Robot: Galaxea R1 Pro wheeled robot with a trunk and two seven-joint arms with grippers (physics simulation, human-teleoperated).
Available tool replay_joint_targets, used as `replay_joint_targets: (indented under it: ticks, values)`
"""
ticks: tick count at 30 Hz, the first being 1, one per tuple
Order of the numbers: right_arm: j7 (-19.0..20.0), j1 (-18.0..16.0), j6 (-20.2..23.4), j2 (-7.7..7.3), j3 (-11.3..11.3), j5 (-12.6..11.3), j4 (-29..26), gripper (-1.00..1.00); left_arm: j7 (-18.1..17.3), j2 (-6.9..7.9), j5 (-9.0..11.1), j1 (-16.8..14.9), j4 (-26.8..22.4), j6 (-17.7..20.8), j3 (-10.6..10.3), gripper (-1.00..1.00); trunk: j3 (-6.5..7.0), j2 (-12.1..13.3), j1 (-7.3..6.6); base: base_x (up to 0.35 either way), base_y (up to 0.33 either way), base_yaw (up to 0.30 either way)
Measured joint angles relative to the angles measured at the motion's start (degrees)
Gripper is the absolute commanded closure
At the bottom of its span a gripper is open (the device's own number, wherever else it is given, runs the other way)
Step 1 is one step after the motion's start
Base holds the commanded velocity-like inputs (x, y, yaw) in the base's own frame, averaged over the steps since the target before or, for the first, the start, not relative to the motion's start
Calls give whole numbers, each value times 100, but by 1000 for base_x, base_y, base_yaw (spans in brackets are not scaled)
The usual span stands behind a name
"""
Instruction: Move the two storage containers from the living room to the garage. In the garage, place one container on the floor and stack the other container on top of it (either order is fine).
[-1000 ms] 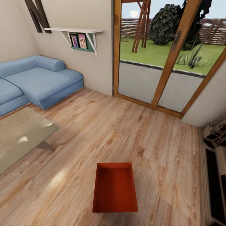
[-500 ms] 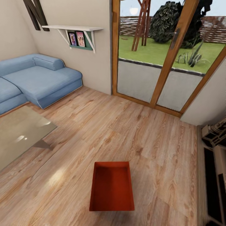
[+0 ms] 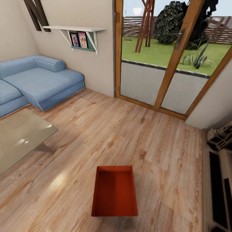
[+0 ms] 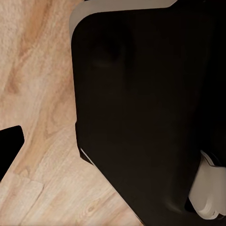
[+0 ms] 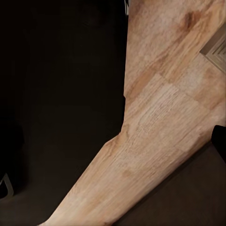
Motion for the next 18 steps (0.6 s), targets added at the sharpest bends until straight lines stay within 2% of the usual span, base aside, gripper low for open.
replay_joint_targets:
  ticks: [18]
  values:
    - [0,0,5,0,2,28,0,-100,0,0,8,0,8,0,-1,-100,-145,0,0,0,0,78]
